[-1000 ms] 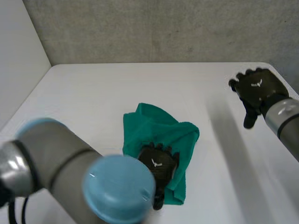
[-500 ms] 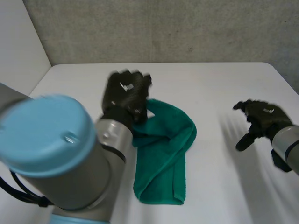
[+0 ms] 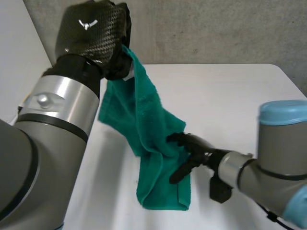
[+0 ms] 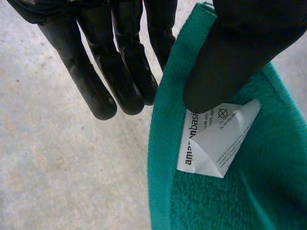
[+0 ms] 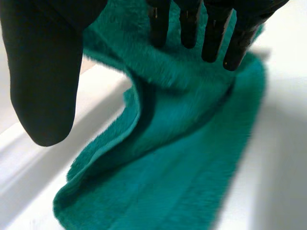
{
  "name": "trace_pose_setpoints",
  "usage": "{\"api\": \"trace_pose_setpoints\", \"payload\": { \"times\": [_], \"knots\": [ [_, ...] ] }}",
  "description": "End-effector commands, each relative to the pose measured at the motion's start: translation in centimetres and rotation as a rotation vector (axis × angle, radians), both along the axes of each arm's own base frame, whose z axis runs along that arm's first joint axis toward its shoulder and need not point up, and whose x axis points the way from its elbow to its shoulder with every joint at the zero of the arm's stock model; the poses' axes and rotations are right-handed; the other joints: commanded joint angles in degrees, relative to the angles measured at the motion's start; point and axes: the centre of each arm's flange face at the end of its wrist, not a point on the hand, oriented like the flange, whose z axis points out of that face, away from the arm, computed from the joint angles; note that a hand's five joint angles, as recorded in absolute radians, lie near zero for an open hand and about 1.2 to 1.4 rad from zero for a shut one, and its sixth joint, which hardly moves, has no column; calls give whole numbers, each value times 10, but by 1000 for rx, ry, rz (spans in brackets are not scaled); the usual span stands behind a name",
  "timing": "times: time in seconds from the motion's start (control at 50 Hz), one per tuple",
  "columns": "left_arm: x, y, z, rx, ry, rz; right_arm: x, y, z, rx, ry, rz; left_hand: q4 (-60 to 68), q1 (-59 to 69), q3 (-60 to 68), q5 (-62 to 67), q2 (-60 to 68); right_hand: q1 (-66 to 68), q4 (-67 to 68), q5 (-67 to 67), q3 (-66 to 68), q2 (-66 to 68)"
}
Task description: Fold the towel.
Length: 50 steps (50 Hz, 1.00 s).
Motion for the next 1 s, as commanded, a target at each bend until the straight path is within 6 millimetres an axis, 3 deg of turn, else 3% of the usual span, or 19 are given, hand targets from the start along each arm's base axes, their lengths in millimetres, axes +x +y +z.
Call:
{"api": "trace_pose_setpoints", "payload": {
  "times": [0.02,0.24,0.34,0.44,0.46,0.5,0.52,0.56,0.6,0.62,0.64,0.68,0.7,0.72,0.82,0.88,0.9,0.94,1.0],
  "knots": [
    [1,4,13,-27,30,-6,22,11,-2,-58,31,18,117,142,119,156,116,-15,-30,-30,-19,-27],
    [13,22,47,-101,107,-24,67,15,-9,-109,16,103,117,142,119,156,116,-15,-30,-30,-19,-27],
    [13,21,46,-100,104,-20,94,45,-8,-117,0,207,117,142,119,156,116,-15,-30,-30,-19,-27],
    [14,18,43,-92,97,-12,103,59,-13,-107,9,251,117,142,119,156,116,-6,-22,-21,-10,-18],
    [15,14,43,-94,97,-1,104,61,-17,-99,14,254,117,142,119,156,116,76,60,61,72,64],
    [17,11,43,-94,97,11,104,61,-21,-88,23,252,117,142,119,156,116,447,431,432,443,435],
    [19,8,44,-96,97,24,104,61,-21,-88,23,252,117,142,119,156,116,449,433,434,444,436],
    [25,-1,46,-103,101,57,100,55,-24,-87,41,221,117,142,119,156,116,685,669,669,680,672],
    [31,-5,48,-106,102,80,98,53,-23,-97,47,205,117,142,119,156,116,685,670,670,681,673],
    [34,-8,49,-111,104,94,95,46,-16,-136,54,165,117,142,119,156,116,685,670,670,681,673],
    [38,-11,50,-115,107,111,85,29,7,-228,71,109,117,142,119,156,116,685,670,670,681,673],
    [47,-20,50,-117,105,149,78,17,16,-273,89,85,117,142,119,156,116,685,670,670,681,673],
    [51,-25,49,-114,101,170,53,-16,40,-436,190,58,117,142,119,156,116,685,670,670,681,673],
    [62,-39,40,-98,83,223,45,-26,47,-496,236,55,117,142,119,156,116,685,670,670,681,673],
    [73,-54,25,-65,46,260,9,-58,89,-803,491,54,117,142,119,156,116,685,670,670,681,673],
    [81,-65,1,-14,-12,267,2,-59,109,-914,578,66,117,142,119,156,116,685,670,670,681,673],
    [86,-71,-27,53,-73,251,-1,-56,119,-955,618,69,117,142,119,156,116,685,670,670,681,673],
    [86,-72,-35,72,-87,243,-4,-53,124,-974,653,76,117,142,119,156,116,685,670,670,681,673],
    [86,-71,-71,170,-150,208,-8,-44,133,-993,702,109,117,142,119,156,116,685,670,670,681,673]
  ]
}}
